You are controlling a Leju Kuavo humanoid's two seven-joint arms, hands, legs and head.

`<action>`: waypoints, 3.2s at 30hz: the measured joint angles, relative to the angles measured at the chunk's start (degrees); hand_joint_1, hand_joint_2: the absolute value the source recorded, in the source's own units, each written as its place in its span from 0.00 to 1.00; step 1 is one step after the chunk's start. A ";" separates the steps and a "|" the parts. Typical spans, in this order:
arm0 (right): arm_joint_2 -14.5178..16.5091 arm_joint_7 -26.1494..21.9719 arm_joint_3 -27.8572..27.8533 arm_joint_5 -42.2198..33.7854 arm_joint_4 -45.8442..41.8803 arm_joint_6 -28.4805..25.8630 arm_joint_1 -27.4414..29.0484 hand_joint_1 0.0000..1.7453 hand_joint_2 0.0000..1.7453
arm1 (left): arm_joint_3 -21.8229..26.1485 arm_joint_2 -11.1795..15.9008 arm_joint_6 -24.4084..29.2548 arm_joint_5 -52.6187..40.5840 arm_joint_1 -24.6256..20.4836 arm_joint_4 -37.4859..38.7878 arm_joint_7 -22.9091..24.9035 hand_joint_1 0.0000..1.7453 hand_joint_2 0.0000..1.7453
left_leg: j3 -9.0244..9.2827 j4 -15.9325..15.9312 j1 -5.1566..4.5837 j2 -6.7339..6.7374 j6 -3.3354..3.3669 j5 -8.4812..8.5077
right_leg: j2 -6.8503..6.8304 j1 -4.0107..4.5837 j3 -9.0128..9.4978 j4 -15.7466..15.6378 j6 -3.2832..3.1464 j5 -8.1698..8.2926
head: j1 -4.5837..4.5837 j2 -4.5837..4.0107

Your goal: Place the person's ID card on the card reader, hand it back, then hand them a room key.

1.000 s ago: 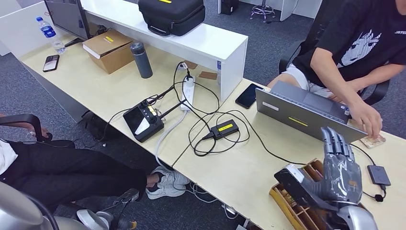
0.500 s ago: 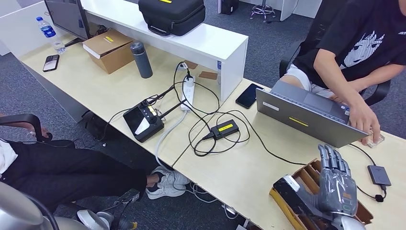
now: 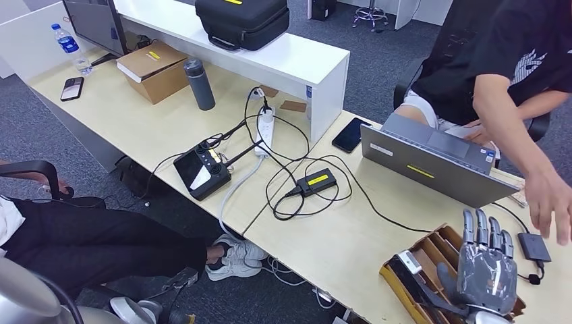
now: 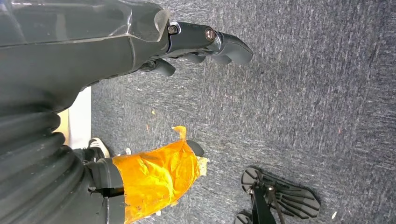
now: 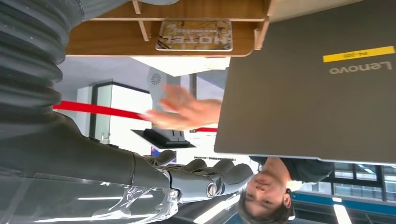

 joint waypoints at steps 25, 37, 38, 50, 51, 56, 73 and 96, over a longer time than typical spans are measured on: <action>2.13 2.88 -1.27 3.74 -0.74 3.72 0.78 0.00 1.00 | 0.43 -0.38 0.14 0.44 0.02 -0.02 0.37 0.00 1.00 | 0.00 0.00 0.00 0.00 0.00 0.00 | 0.00 0.00 0.00 0.00 0.00 0.00 | 0.00 0.00; 3.75 3.62 -1.27 3.74 0.14 5.90 0.58 0.00 1.00 | 0.43 -0.38 0.13 0.43 0.00 -0.02 0.37 0.00 1.00 | 0.00 0.00 0.00 0.00 0.00 0.00 | 0.00 0.00 0.00 0.00 0.00 0.00 | 0.01 0.00; 3.75 3.80 -1.27 3.74 0.24 6.08 0.56 0.00 1.00 | 0.43 -0.38 0.13 0.43 0.00 -0.02 0.37 0.00 1.00 | 0.00 0.00 0.00 0.00 0.00 0.00 | 0.00 0.00 0.00 0.00 0.00 0.00 | 0.00 0.00; 3.78 6.34 -1.67 3.74 2.31 7.43 -0.77 0.00 1.00 | 0.43 -0.38 0.08 0.34 -0.03 -0.02 0.37 0.00 1.00 | 0.01 0.00 0.00 0.00 0.00 0.00 | 0.00 0.00 0.00 0.00 0.00 0.00 | -0.01 0.00; 3.78 6.41 -1.78 3.74 2.52 7.45 -0.92 0.00 1.00 | 0.43 -0.38 0.08 0.34 -0.03 -0.02 0.37 0.00 1.00 | 0.01 0.00 0.00 0.00 0.00 0.00 | 0.00 0.00 0.00 0.00 0.00 0.00 | 0.00 0.00; 3.78 6.71 -2.44 3.74 3.36 7.55 -1.47 0.31 1.00 | 0.43 -0.37 0.08 0.34 -0.03 -0.02 0.42 0.00 1.00 | 0.01 0.00 0.00 0.00 0.00 0.00 | 0.00 0.00 0.00 0.00 0.00 0.00 | -0.01 -0.01; 3.52 7.11 -3.15 3.76 4.16 8.69 -1.50 0.77 1.00 | 0.43 -0.36 0.10 0.45 -0.03 -0.02 0.55 0.00 1.00 | 0.02 0.00 0.00 0.00 0.00 0.00 | 0.00 0.00 0.00 0.00 0.00 0.00 | 0.00 0.00; 4.26 0.79 -3.57 -1.14 -16.03 8.61 -1.17 0.96 1.00 | 0.43 -0.27 -0.06 0.62 0.03 -0.02 0.95 0.00 1.00 | 0.00 0.00 0.00 0.00 0.00 0.01 | 0.00 0.00 0.01 0.01 -0.01 0.01 | 0.01 0.00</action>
